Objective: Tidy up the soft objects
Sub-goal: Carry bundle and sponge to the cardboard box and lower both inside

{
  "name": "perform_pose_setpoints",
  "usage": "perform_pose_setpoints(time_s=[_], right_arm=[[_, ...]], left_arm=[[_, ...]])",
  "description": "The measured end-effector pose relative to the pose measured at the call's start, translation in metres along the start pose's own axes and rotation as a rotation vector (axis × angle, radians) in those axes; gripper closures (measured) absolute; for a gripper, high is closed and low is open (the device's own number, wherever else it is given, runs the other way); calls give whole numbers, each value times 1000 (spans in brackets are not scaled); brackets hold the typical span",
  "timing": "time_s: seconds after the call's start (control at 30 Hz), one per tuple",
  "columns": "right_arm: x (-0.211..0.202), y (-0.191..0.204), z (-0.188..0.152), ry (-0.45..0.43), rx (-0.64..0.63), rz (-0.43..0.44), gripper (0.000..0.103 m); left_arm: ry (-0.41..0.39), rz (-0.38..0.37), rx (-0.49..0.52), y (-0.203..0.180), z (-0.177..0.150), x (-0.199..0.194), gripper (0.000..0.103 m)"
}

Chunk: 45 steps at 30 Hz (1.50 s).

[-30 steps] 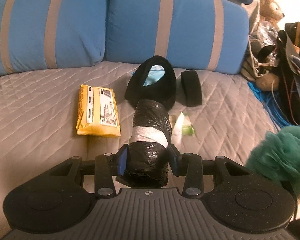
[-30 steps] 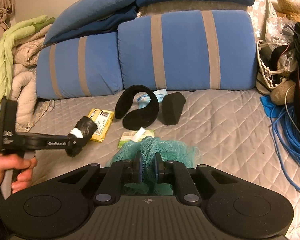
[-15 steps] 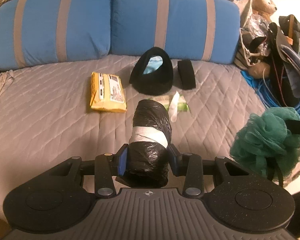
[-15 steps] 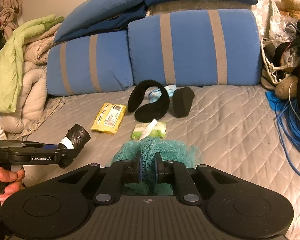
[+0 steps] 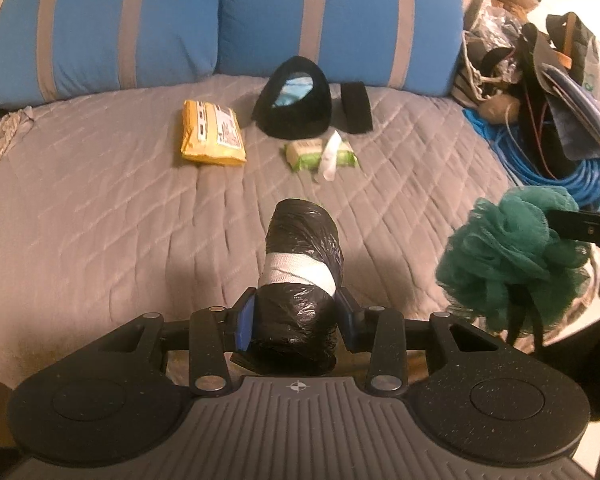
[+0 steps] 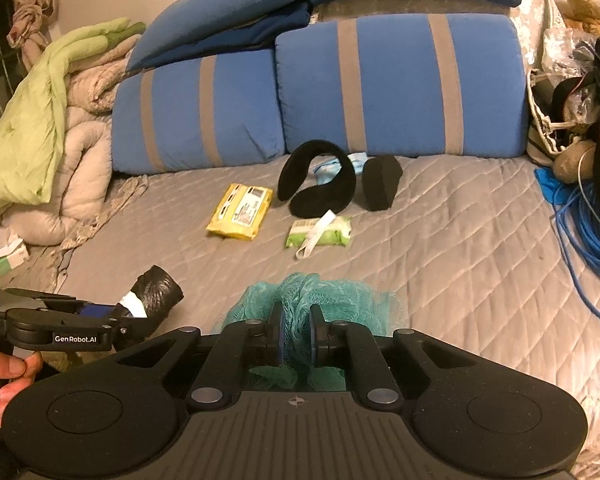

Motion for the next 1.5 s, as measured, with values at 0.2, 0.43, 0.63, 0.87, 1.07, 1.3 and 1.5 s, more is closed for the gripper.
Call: perform_pose_setpoints(time_s=[0.2,0.43,0.63,0.87,1.07,1.3,1.5], right_arm=[[-9,13,-15,20,-7,17,90],[-12,31,-40,103,-32,52,90],[-17,50,-62,168,-75,84,90],[-11,59,-85,277,-97,90,89],[-4,59,-94,330,-104,85,89],[-1,63,-101,365,-124,99,88],[1,65,-102,377,-148,77,37]], left_arm=[[25,-22,-8,-8,-22,-13,63],[63,-41,-6,-17,-44,-26,63],[112,-50,4,-24,-64,-32,63],[181,-46,30,-30,-80,-31,63],[222,-26,41,-28,-86,-26,63],[248,-25,50,-28,-90,-23,62],[292,6,44,-25,-94,-15,54]])
Point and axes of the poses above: each gripper's, at about its wrist camera, not at the fingertips, and x roughly the way its jaws point, y to its left, z to its top, the point moved 9 cm from there along x, roughly the way its jaws point, and after that the axes turned 2 degrees about -x, right-handed, at the moved point
